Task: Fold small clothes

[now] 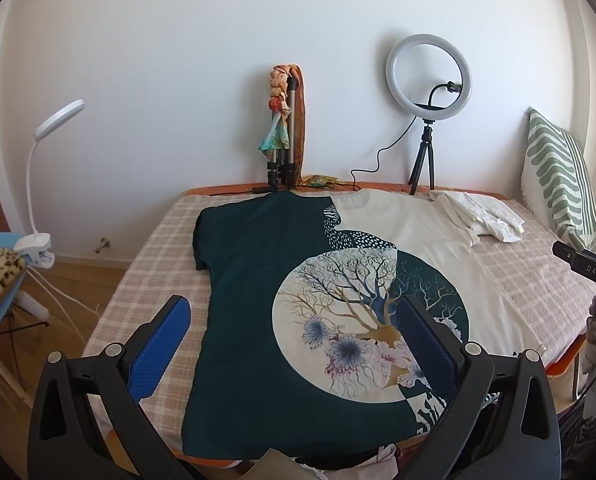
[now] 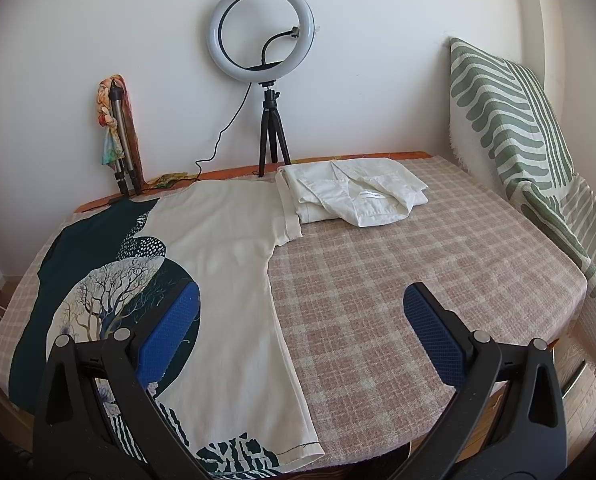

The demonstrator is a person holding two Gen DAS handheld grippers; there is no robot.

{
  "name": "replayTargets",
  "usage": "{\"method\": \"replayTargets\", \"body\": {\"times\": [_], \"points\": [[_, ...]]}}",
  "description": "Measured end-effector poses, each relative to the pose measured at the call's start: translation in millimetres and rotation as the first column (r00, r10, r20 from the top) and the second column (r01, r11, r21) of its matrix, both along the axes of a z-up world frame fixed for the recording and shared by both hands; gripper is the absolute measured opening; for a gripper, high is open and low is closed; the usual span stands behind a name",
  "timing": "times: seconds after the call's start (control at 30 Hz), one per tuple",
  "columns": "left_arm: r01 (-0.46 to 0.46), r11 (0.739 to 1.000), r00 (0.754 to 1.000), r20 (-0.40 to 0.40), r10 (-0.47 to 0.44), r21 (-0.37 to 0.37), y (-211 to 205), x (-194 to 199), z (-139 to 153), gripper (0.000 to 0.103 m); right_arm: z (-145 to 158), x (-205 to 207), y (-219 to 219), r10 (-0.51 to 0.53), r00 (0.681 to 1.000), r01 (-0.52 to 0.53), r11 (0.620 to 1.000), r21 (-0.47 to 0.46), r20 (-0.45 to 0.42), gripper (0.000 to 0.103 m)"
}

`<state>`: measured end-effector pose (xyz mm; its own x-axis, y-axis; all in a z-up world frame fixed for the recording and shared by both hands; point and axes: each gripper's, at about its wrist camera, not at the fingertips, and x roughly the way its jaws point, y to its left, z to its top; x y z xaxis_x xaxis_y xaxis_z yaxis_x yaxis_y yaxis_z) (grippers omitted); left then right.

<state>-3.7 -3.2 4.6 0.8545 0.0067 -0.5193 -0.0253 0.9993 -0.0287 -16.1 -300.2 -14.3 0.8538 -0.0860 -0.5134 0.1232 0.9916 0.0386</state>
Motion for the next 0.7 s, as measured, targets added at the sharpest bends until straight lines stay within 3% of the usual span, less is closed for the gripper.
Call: {"method": "replayTargets", "body": {"times": [0.7], "points": [[-0.005,1.000,1.000,-0.009,0.005,-0.002,3.5,2.6,-1.2,0.102,-0.6,1.6,4.5,0.002,1.000,-0.002,1.000,0.003,-0.001,0.103]]}}
